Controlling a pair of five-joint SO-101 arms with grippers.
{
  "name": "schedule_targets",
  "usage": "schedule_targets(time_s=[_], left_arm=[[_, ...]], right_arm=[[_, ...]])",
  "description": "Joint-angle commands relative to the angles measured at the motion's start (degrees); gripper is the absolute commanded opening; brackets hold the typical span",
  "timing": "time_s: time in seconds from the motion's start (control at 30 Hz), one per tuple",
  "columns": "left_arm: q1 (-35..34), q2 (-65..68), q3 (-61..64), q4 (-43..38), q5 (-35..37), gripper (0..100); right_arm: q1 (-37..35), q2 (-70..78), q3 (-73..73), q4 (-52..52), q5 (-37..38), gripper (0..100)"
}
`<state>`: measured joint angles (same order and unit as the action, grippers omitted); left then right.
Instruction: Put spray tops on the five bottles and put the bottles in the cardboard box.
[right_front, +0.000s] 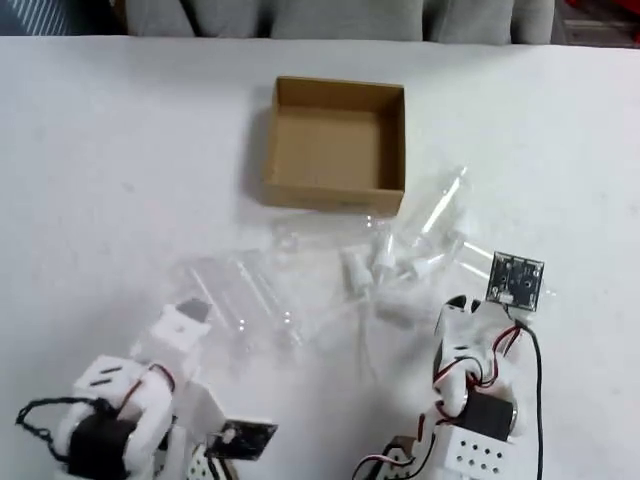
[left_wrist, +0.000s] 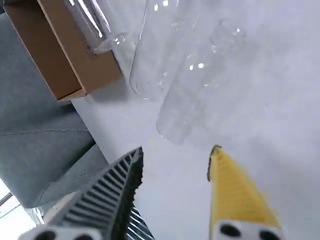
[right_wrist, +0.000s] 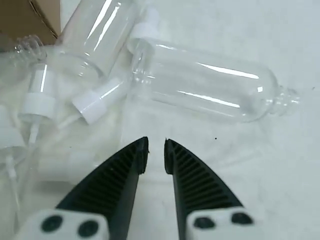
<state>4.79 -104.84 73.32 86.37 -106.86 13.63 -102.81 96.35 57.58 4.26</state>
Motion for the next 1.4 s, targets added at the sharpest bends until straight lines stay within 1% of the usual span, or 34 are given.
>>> schedule_targets(time_s=[0.0,0.1,0.23,0.37,0.4,0.47,0.57,0.63,0.73,0.8,0.87,0.93,1.0,1.13,1.2,1.27,1.37], left_arm=[[0.66,0.66,5.54,-11.43,-2.64,21],[0.75,0.66,7.91,-15.91,-2.73,22],[0.75,0.66,7.91,-21.01,-6.07,23],[1.71,0.66,6.15,-24.88,-3.08,23],[1.89,0.66,5.89,-26.11,-1.41,23],[2.77,0.66,5.27,-29.36,4.57,22],[2.33,0.66,3.96,-33.32,11.43,17],[0.57,0.66,2.90,-34.64,14.86,14],[-1.89,2.95,0.97,-36.75,20.66,14],[-4.44,7.87,-2.81,-38.24,26.90,14],[-7.25,15.43,-8.97,-38.07,33.67,14],[-10.15,25.54,-15.74,-37.71,42.81,14],[-11.65,36.18,-23.30,-33.85,50.55,14],[-11.82,53.58,-39.38,-19.52,57.23,14],[-10.68,60.18,-44.48,-14.33,60.92,14],[-8.57,66.42,-47.30,-12.66,64.62,14],[-5.32,73.54,-46.59,-12.22,68.31,14]], right_arm=[[0.22,-0.31,0.53,0.22,0.70,3.5],[0.22,-0.31,0.53,0.22,0.70,3.5],[0.13,-0.40,0.53,0.13,0.70,3.5],[0.13,-0.40,0.53,-0.13,0.70,3.5],[0.13,-0.31,0.53,-0.48,0.70,3.5],[0.13,-0.31,0.53,-0.57,0.70,3.5],[0.13,-0.31,0.53,-0.57,0.70,3.5],[0.13,-0.31,0.53,-0.57,0.70,3.5],[0.13,-0.31,0.53,-0.57,0.70,3.5],[0.13,-0.31,0.53,-0.57,0.70,3.5],[0.13,-0.31,0.53,-0.57,0.70,3.5],[0.13,-0.31,0.53,-0.57,0.70,3.5],[0.13,-0.31,0.53,-0.57,0.70,3.5],[0.13,-0.31,0.53,-0.57,0.70,3.5],[0.13,-0.31,0.53,-0.57,0.70,3.5],[0.13,-0.31,0.53,-0.57,0.70,3.5],[0.13,-0.31,0.53,-0.57,0.62,3.5]])
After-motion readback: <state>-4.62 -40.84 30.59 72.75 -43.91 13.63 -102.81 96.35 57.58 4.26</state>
